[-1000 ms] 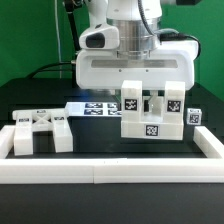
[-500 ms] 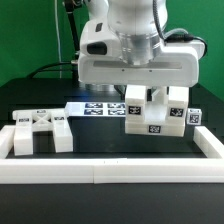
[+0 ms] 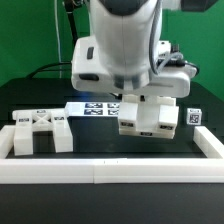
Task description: Assemble chair
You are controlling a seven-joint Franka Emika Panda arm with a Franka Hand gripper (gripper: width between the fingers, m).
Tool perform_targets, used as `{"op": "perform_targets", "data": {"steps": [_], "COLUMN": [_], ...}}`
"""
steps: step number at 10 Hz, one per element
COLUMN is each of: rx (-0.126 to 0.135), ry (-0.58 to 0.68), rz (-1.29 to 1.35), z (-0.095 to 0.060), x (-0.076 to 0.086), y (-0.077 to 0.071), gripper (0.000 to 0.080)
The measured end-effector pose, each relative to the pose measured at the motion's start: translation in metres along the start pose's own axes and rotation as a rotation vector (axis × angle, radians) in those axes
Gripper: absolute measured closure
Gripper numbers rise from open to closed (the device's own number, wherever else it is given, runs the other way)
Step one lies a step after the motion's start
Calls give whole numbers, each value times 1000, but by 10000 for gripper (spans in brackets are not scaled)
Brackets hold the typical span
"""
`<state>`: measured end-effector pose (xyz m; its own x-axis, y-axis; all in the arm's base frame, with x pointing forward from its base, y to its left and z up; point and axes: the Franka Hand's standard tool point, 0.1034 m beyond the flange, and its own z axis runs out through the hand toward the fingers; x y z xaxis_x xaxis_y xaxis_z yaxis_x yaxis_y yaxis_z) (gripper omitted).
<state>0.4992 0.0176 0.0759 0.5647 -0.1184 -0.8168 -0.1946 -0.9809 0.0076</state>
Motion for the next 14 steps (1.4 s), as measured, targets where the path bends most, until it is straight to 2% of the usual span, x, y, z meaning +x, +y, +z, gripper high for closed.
{"op": "perform_targets", "data": {"steps": [2,4,5,6,7,8,14], "rx": [-14,-18,-17,-16,-12,-6,44], "ry": [-122,-149,-144,-145,-146,-146,-122], "rz": [50,68,69,70,73,76,78], "z": [8,11,10,10,10,10,-3], "x": [-1,3,4,5,5,6,20], "y": [3,5,6,7,9,13,43], "gripper": [466,466,397,251,251,166,151]}}
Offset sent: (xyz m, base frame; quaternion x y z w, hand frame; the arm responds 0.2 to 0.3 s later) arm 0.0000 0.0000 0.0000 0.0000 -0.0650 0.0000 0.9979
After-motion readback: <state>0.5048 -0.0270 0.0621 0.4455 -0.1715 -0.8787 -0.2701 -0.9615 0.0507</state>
